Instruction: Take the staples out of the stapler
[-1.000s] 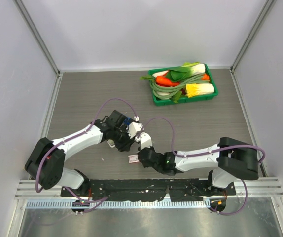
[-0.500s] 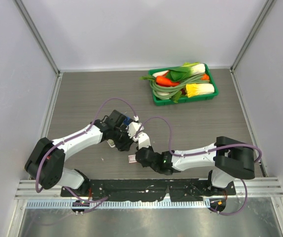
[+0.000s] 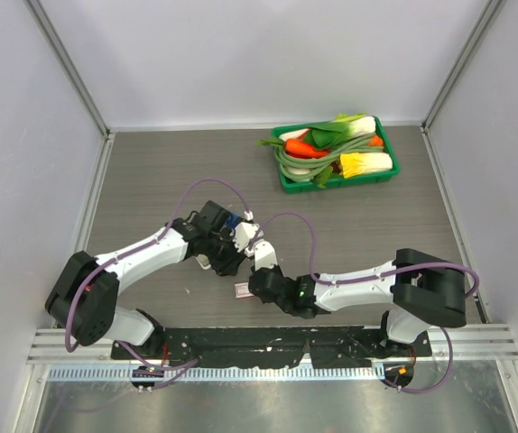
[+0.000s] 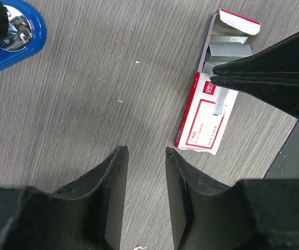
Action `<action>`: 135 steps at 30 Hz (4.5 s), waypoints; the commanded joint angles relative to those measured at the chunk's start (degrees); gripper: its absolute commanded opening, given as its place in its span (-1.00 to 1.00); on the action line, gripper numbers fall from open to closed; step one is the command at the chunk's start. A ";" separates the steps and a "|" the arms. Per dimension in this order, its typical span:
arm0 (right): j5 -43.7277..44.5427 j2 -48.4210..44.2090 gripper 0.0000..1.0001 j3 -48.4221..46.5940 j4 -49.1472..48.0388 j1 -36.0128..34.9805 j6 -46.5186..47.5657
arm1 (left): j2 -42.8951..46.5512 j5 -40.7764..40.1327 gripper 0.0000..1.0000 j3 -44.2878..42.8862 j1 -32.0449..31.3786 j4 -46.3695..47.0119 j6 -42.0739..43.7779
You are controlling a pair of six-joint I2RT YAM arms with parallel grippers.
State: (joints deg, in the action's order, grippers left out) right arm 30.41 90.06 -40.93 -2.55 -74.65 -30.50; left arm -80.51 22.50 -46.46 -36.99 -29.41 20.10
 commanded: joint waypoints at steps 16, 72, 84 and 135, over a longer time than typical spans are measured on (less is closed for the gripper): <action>3.42 -0.41 -0.99 0.23 -0.53 0.65 -1.32 | 0.27 1.32 -0.23 -0.13 -0.10 0.49 0.29; 4.65 -6.04 -0.99 2.87 4.30 -0.49 -4.66 | -0.79 1.67 -0.24 1.63 -0.18 2.51 0.03; 4.83 -5.60 -0.99 1.90 5.10 -1.02 -4.57 | -0.79 1.67 -0.25 1.63 -0.18 2.86 0.38; 8.35 1.34 -0.75 -5.04 10.98 -5.24 -2.28 | 0.88 1.05 -0.25 2.07 -0.18 2.07 1.17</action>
State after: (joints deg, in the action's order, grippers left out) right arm 35.94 91.05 -43.64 7.68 -79.31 -33.01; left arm -81.25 23.16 -44.71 -37.01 -28.53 20.34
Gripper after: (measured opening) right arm 0.128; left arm 0.378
